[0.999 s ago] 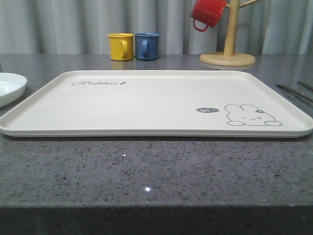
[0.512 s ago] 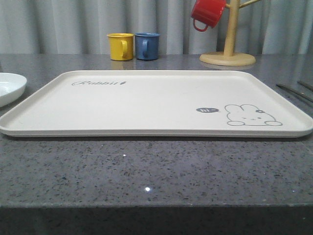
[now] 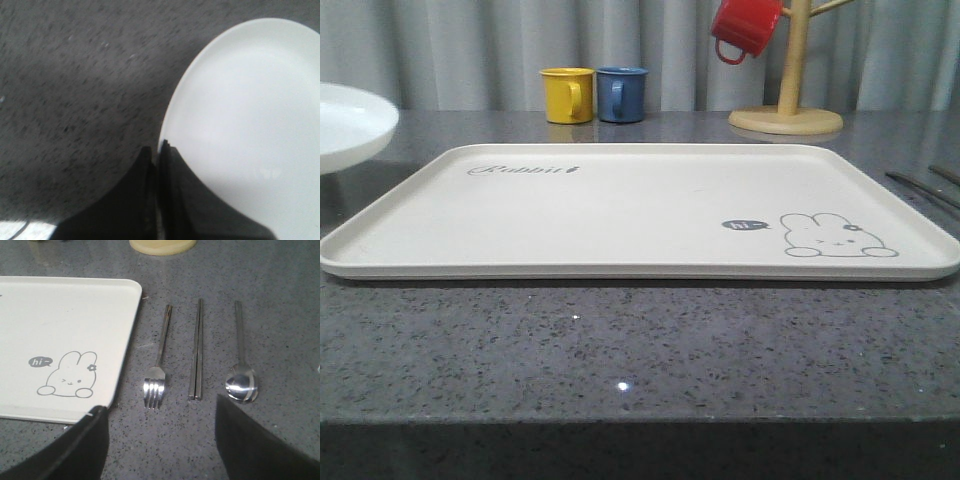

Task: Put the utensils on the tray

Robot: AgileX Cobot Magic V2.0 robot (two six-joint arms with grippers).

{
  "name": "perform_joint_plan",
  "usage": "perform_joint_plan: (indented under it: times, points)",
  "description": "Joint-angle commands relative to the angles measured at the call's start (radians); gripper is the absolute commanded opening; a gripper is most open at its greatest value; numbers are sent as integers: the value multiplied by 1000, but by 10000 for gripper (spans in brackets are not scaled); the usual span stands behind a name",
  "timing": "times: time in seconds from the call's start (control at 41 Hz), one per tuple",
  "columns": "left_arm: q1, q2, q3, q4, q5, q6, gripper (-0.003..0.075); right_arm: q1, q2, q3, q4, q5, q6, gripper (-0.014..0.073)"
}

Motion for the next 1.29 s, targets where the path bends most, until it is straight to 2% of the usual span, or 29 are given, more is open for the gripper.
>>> perform_joint_plan:
  times: [0.0,0.171,0.317,0.463,0.609,0.828,0.902,1.096,1.17,1.267]
  points:
    - [-70,-52,-85,-99,45,51,-18,-8,15,-26,-4,-66,-2,488]
    - [-236,-52,-103,-103,46,51,-18,-8,15,-26,-4,-66,-2,488]
    - [-386,-37,-103,-101,-12,77,-18,-8,15,-26,-4,-66,-2,488]
    - [-488,4,-103,-101,-65,77,-18,-8,15,-26,-4,-66,-2,488]
    - [-532,59,-103,-101,-73,77,-18,-8,15,-26,-4,-66,-2,488]
    - [-543,139,-103,-101,-69,72,-12,-8,15,-26,-4,-66,-2,488]
    - [-543,155,-103,-103,-69,70,38,-8,15,-26,-4,-66,-2,488]
    - [-543,167,-104,-107,-43,70,323,-8,15,-26,-4,-66,-2,488]
    - [-543,156,-104,-107,-36,70,368,-8,15,-26,-4,-66,-2,488]
    - [-543,114,-105,-101,-25,70,377,-8,15,-26,-4,-66,-2,488]
